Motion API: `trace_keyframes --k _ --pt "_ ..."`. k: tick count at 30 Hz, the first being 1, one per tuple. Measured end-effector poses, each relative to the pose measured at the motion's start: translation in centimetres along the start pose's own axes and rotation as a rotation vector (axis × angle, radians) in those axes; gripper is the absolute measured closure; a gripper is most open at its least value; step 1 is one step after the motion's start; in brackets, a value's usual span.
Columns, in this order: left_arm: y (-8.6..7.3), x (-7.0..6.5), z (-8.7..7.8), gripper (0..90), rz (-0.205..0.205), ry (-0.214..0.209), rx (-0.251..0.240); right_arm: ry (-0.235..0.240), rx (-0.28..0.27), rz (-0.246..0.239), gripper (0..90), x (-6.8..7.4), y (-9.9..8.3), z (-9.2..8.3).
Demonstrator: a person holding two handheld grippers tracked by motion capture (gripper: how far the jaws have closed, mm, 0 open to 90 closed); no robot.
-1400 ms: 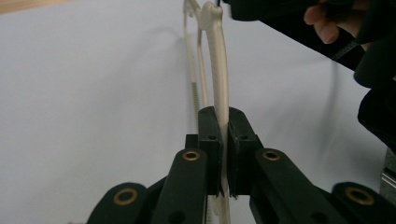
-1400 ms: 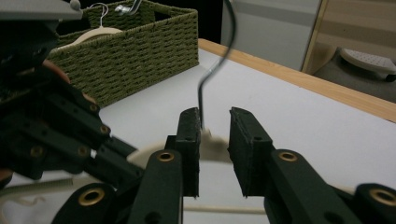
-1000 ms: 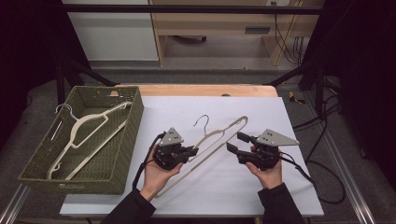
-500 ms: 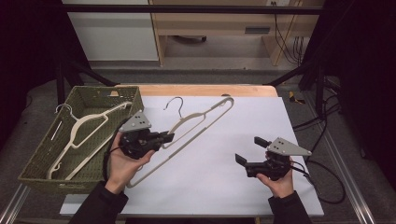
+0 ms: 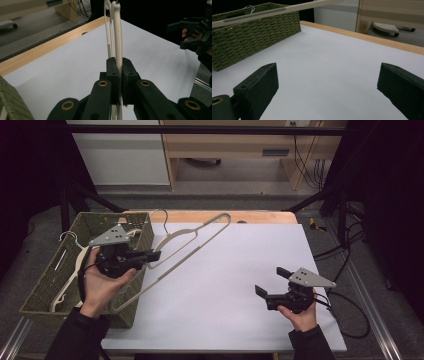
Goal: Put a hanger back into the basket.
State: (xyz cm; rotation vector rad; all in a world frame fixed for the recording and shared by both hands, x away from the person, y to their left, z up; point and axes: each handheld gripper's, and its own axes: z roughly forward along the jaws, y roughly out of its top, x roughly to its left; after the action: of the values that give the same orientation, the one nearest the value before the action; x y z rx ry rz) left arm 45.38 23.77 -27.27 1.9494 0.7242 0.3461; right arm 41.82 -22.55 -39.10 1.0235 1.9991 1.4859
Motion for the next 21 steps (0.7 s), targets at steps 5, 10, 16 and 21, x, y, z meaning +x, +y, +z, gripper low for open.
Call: trace_keyframes --k 5,10,16,21 --pt "-0.1 1.9 -2.0 86.3 -0.003 0.034 -0.011 -0.012 0.003 0.004 3.3 -0.2 -0.1 0.0" --pt "-0.5 4.0 -3.8 86.2 -0.021 0.081 -0.015 -0.012 0.002 0.003 3.0 -0.3 -0.1 0.0" --pt "-1.3 6.8 -5.8 86.3 -0.044 0.113 -0.014 -0.011 0.007 0.004 2.8 -0.2 -0.1 0.0" --pt "-2.4 9.0 -6.9 86.2 -0.066 0.147 -0.01 -0.011 0.007 0.004 2.7 -0.2 -0.1 0.1"
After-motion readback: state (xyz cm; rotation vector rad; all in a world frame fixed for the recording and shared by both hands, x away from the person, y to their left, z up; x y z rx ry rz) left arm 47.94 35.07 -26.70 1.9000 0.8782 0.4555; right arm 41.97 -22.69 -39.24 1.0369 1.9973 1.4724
